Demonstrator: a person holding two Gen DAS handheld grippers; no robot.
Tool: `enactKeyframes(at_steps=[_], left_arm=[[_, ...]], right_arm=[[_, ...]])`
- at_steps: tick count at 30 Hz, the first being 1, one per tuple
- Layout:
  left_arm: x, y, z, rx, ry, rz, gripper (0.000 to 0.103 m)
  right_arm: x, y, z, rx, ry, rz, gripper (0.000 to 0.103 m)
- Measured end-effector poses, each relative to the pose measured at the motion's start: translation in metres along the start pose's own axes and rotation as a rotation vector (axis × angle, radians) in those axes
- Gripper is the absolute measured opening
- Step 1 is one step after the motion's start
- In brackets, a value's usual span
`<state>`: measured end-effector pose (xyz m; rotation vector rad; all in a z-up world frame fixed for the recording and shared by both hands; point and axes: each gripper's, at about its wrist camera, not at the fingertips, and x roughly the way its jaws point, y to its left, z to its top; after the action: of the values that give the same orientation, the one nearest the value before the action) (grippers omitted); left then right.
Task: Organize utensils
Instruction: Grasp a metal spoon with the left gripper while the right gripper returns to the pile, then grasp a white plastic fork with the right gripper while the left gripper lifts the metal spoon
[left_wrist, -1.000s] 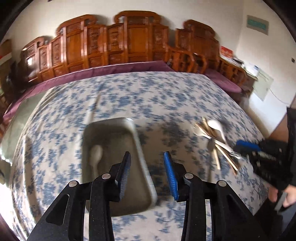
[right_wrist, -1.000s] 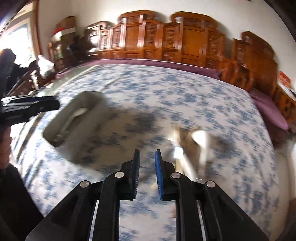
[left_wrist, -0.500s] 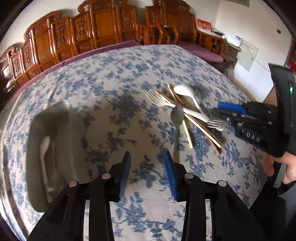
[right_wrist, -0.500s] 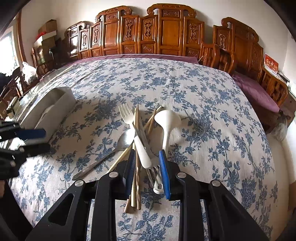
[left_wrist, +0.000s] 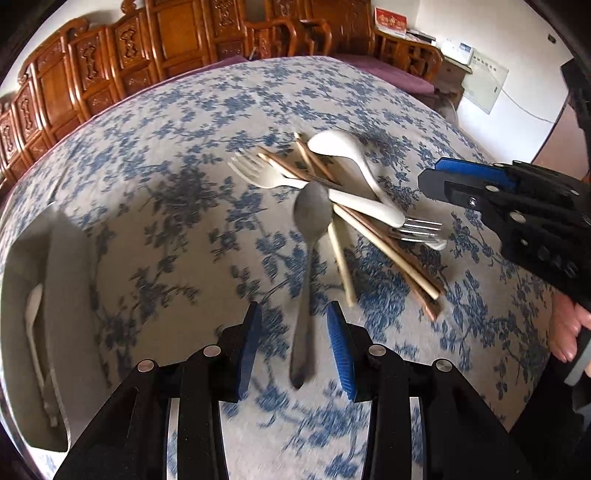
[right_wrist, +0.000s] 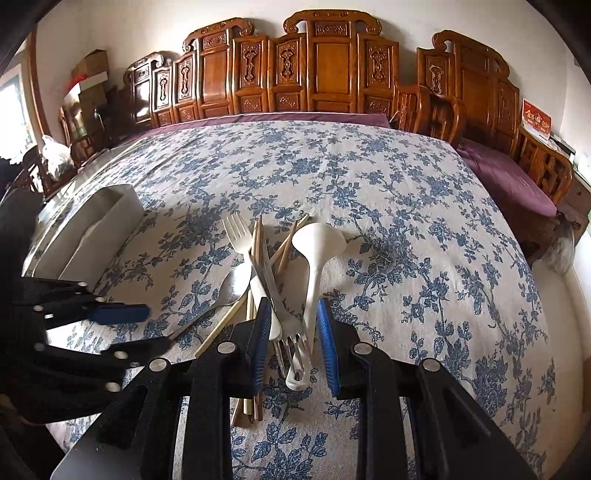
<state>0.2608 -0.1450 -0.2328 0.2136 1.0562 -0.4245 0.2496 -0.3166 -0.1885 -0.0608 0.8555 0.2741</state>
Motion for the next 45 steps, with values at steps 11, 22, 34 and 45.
enactKeyframes(at_steps=[11,22,34,45], left_arm=[[0.025,-0.013,0.031,0.036,0.051,0.034,0.023],[0.028,-0.009,0.038,0.02,0.105,0.023,0.016],[0.012,0.007,0.024,0.008,0.06,-0.005,0.001],[-0.028,0.029,0.015,-0.026,-0.031,-0.022,0.002]], right_arm=[[-0.002,-0.012,-0.001,0.027,-0.001,0.006,0.028],[-0.004,-0.008,0.001,0.017,-0.004,0.014,0.028],[-0.002,-0.002,0.002,0.011,-0.003,0.024,0.028],[0.016,0.014,0.006,-0.017,0.029,0.088,0.028]])
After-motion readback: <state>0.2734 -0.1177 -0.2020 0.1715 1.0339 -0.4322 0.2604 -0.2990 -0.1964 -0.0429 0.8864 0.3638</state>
